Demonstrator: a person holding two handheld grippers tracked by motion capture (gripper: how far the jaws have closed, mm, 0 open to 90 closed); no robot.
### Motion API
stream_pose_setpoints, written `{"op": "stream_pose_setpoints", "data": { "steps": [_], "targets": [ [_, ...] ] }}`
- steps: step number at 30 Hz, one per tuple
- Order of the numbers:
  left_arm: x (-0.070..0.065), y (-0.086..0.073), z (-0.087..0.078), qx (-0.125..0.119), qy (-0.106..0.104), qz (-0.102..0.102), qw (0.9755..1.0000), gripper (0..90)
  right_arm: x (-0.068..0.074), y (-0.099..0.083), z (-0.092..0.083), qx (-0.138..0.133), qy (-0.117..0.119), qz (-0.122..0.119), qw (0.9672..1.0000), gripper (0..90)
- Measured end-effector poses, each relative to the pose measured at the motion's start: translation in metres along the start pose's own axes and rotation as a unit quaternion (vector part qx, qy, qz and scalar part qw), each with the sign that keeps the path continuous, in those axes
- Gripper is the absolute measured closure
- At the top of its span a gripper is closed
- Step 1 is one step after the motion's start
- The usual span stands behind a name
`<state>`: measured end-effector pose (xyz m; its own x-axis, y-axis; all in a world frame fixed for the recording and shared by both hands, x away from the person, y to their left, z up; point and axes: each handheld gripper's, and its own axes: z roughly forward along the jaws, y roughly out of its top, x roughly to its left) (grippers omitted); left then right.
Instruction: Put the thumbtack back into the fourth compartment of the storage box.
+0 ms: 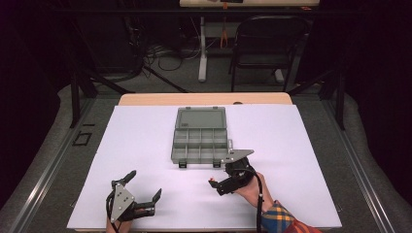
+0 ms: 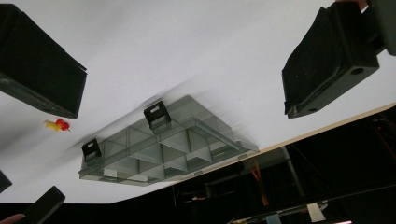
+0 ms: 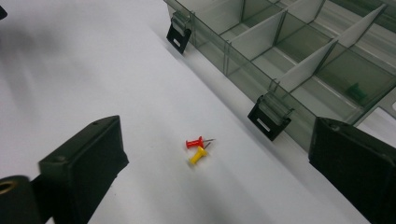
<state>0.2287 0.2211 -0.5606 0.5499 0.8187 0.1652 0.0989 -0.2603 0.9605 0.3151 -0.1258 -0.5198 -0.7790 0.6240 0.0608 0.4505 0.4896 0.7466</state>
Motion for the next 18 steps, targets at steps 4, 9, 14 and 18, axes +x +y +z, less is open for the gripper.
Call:
{"op": "stream_pose_setpoints", "data": {
  "steps": [4, 9, 14, 18],
  "targets": [
    [0.0, 0.0, 0.0, 0.0, 0.001, 0.0, 1.0, 0.0, 0.004, -0.006, 0.008, 0.009, 0.003, 0.006, 0.9999, 15.4],
    [0.0, 0.0, 0.0, 0.001, 0.001, 0.0, 1.0, 0.0, 0.006, -0.01, 0.015, 0.021, 0.006, 0.002, 0.9998, 28.5],
    [0.0, 0.0, -0.001, 0.002, 0.001, 0.0, 1.0, 0.0, 0.004, -0.013, 0.02, 0.028, 0.002, 0.011, 0.9995, 45.9],
    [0.0, 0.0, -0.001, 0.002, 0.001, 0.0, 1.0, 0.0, 0.003, -0.014, 0.023, 0.033, -0.001, 0.018, 0.9993, 58.2]
  ]
}}
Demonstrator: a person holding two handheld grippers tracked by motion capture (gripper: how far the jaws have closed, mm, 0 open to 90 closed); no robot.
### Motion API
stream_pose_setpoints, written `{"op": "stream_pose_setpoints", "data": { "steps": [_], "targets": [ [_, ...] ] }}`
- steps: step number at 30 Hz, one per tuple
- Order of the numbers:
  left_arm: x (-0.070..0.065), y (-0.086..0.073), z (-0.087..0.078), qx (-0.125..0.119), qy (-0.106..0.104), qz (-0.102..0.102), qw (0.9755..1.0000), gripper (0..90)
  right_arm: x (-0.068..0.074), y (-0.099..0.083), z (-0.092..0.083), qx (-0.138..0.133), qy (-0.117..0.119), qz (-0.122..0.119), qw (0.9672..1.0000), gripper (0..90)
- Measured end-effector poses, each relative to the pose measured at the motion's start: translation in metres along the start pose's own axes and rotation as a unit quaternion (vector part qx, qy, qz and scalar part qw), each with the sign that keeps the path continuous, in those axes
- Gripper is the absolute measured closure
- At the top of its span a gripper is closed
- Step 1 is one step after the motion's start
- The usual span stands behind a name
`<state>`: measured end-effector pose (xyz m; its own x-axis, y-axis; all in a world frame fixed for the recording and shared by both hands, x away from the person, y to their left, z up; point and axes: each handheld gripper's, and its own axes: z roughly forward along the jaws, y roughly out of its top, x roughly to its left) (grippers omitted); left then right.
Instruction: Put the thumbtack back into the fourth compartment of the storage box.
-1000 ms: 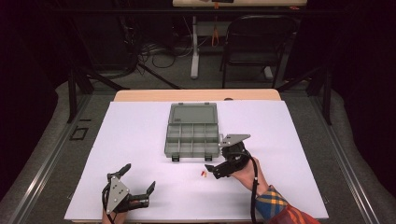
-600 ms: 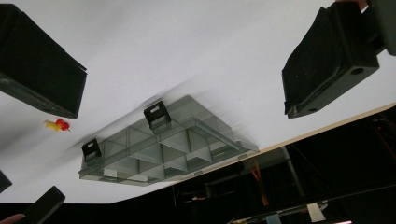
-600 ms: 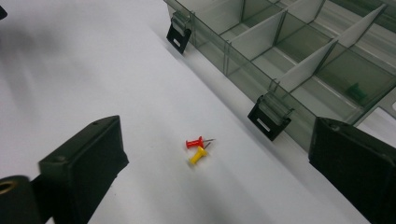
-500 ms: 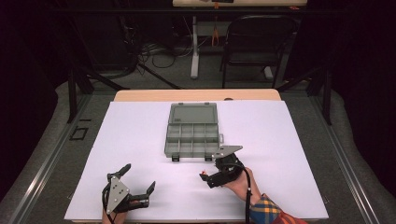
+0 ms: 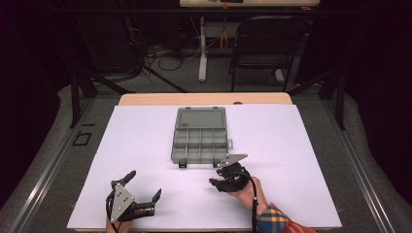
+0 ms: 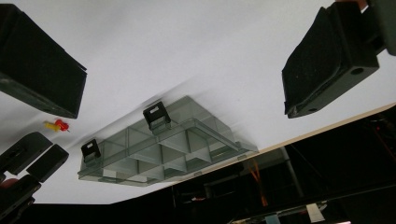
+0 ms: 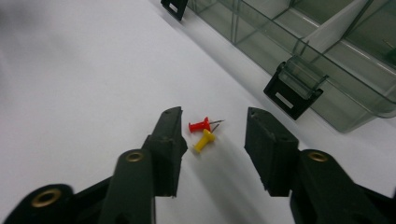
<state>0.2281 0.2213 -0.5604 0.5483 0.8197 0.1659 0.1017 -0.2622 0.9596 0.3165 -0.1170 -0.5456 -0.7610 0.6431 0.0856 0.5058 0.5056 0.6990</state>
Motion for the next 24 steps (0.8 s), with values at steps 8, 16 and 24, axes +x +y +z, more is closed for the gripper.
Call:
{"op": "stream_pose_setpoints", "data": {
  "steps": [8, 16, 24],
  "targets": [
    [0.0, 0.0, 0.0, -0.001, 0.001, 0.0, 1.0, 0.0, 0.002, -0.001, 0.005, 0.0, 0.009, 0.009, 0.9999, 70.4],
    [0.0, 0.0, -0.001, 0.0, 0.0, 0.001, 1.0, 0.0, 0.004, -0.002, 0.011, 0.012, 0.004, 0.005, 0.9999, 75.8],
    [0.0, 0.001, -0.001, -0.001, -0.001, 0.002, 1.0, 0.0, 0.001, -0.003, 0.01, 0.02, 0.002, 0.007, 0.9998, 84.1]
  ]
}}
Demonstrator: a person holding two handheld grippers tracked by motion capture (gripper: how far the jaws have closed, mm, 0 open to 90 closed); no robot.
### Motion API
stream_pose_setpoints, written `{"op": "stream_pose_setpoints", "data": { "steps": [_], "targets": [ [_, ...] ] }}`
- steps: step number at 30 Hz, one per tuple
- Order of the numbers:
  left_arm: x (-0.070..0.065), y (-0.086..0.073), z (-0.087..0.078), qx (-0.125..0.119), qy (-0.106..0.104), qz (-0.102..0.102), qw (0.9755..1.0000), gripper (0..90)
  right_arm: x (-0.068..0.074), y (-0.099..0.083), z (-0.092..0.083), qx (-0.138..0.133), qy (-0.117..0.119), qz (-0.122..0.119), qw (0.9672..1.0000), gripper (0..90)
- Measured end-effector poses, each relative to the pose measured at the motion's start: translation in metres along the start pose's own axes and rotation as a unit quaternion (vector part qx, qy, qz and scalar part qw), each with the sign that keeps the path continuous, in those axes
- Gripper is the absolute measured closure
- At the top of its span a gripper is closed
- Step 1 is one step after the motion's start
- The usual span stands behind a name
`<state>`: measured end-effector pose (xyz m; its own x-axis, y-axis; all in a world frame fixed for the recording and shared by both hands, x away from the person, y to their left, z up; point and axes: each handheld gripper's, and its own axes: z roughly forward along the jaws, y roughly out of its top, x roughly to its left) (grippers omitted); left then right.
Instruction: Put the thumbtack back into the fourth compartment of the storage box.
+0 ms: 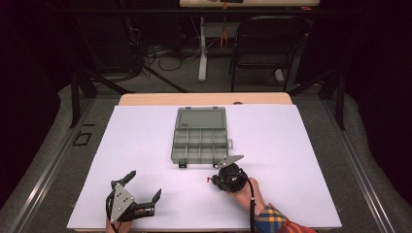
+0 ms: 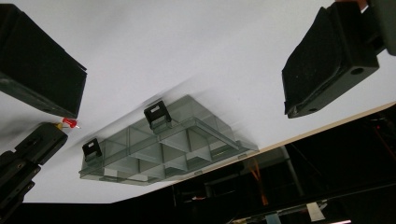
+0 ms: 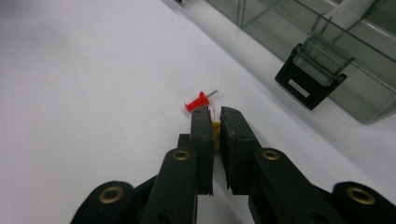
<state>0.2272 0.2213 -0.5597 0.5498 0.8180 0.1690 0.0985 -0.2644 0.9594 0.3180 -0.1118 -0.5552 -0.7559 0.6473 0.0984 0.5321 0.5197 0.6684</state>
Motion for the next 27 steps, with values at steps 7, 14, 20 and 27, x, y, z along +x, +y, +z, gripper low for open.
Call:
{"op": "stream_pose_setpoints", "data": {
  "steps": [7, 14, 20, 27],
  "targets": [
    [0.0, 0.0, 0.0, 0.0, 0.0, -0.001, 1.0, 0.0, -0.002, 0.0, 0.0, 0.0, 0.004, -0.003, 1.0, 84.8],
    [0.0, 0.0, 0.0, 0.0, 0.0, -0.001, 1.0, 0.0, -0.003, -0.001, 0.0, -0.002, 0.01, 0.0, 0.9999, 85.3],
    [0.0, 0.0, -0.001, -0.001, 0.001, -0.001, 1.0, 0.0, -0.005, 0.0, -0.004, -0.008, 0.01, 0.0, 0.9999, 85.4],
    [0.0, 0.0, 0.0, -0.001, 0.001, -0.002, 1.0, 0.0, -0.006, 0.003, -0.013, -0.022, 0.007, 0.0, 0.9997, 85.5]
  ]
}}
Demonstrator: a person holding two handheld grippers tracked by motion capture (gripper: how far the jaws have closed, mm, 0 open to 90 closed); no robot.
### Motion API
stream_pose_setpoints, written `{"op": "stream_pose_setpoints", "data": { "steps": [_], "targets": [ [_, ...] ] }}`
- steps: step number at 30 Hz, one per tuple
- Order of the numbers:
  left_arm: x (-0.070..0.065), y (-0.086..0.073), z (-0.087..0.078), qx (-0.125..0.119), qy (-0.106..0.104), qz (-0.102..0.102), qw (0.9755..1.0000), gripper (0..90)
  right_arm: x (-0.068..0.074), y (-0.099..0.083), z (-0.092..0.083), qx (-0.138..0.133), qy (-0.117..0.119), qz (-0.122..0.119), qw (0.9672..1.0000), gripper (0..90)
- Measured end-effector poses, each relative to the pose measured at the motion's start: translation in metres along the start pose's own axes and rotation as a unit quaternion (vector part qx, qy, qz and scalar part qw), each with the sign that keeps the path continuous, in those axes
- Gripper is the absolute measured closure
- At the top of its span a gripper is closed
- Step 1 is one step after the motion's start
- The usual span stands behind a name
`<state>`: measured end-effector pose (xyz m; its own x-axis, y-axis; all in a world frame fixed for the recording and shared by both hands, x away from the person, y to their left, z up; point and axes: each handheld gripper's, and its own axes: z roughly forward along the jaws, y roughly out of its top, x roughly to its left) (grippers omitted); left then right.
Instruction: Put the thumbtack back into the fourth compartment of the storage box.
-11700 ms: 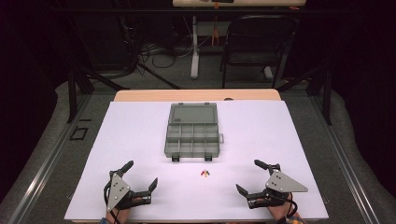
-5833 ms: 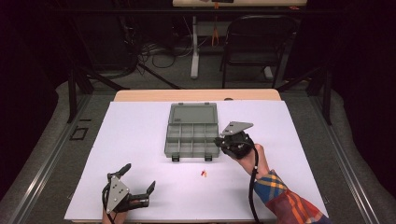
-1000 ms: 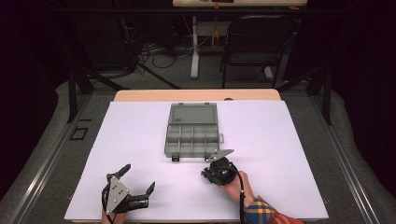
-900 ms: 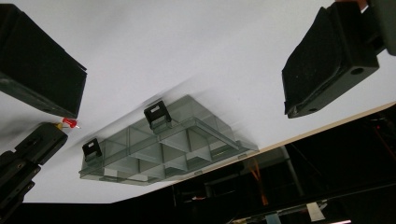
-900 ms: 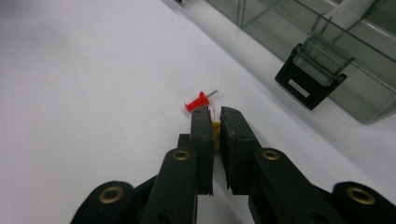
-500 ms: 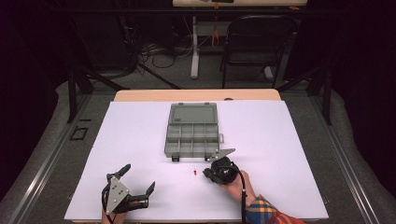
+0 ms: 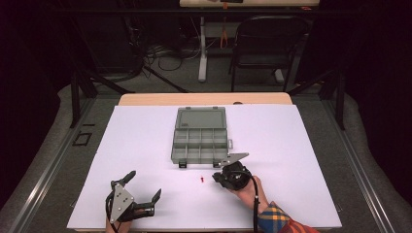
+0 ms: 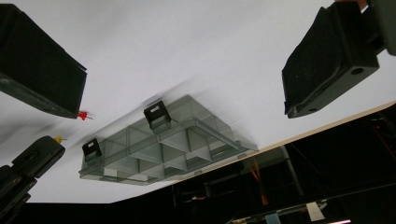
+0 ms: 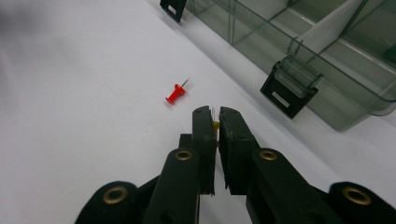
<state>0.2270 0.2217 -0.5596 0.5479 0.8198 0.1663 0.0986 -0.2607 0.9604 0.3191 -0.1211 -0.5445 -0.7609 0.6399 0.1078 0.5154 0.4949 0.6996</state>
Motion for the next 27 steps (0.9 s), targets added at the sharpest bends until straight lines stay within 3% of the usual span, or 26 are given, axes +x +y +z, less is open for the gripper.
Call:
{"op": "stream_pose_setpoints", "data": {
  "steps": [12, 27],
  "targets": [
    [0.0, 0.0, 0.0, -0.001, 0.001, -0.001, 1.0, 0.0, -0.005, 0.008, -0.018, -0.028, -0.013, -0.002, 0.9995, 85.5],
    [0.0, 0.0, 0.001, 0.0, 0.002, -0.001, 1.0, 0.0, -0.016, 0.022, -0.034, -0.038, -0.04, -0.012, 0.9984, 85.5]
  ]
}}
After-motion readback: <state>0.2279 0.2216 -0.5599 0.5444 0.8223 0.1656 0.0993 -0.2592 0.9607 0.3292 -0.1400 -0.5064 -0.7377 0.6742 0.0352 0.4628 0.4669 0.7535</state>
